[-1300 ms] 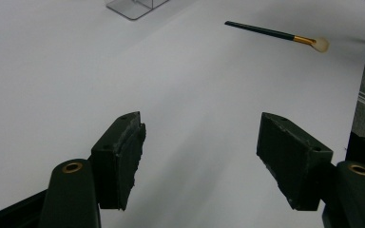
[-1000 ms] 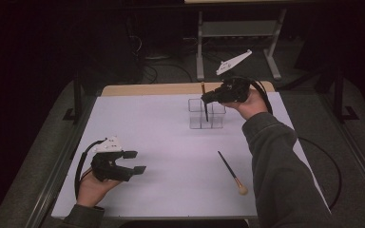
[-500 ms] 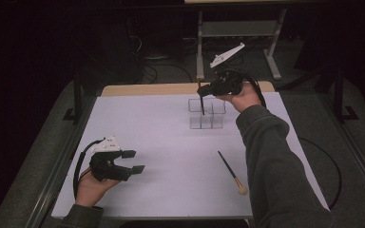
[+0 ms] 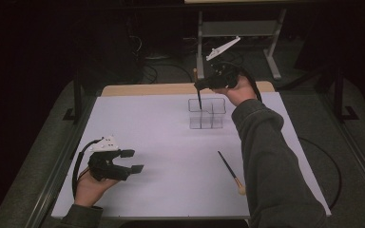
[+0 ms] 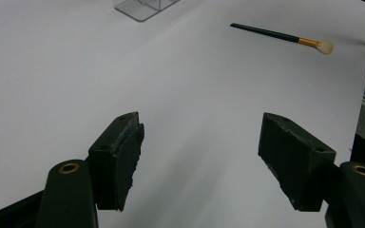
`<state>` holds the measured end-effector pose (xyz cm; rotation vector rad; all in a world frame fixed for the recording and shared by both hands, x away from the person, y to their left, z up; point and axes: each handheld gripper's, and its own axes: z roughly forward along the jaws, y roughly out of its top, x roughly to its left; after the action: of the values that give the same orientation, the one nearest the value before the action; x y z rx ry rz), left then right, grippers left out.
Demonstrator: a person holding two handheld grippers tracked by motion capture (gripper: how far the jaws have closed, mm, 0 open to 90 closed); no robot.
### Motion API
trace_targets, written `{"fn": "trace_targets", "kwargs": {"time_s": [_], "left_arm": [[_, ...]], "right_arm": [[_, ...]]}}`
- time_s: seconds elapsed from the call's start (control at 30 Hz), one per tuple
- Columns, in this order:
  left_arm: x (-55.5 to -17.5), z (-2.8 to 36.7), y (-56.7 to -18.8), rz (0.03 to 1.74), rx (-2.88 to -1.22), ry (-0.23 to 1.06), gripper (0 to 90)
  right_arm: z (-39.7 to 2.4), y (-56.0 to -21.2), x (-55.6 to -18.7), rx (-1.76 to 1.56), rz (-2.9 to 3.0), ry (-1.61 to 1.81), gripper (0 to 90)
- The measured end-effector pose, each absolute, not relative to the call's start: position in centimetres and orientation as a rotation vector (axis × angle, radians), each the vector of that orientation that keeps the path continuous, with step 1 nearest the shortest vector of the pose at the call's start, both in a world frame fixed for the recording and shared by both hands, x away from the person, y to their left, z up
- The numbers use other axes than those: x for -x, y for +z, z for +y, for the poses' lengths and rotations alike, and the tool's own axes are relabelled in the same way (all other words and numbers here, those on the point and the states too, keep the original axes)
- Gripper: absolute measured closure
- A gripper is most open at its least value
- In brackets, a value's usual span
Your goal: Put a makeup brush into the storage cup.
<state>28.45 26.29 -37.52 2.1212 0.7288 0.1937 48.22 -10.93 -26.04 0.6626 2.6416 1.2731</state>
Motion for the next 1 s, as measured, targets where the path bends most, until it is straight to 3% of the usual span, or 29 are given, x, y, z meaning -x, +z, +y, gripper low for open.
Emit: {"fn": "trace_targets", "kwargs": {"time_s": [1.0], "left_arm": [[-28.6, 26.4, -37.8, 0.729, -2.133, 0.194, 28.8]], "right_arm": [[-9.3, -26.8, -50.3, -0.692, 2.628, 1.221, 82.6]]}}
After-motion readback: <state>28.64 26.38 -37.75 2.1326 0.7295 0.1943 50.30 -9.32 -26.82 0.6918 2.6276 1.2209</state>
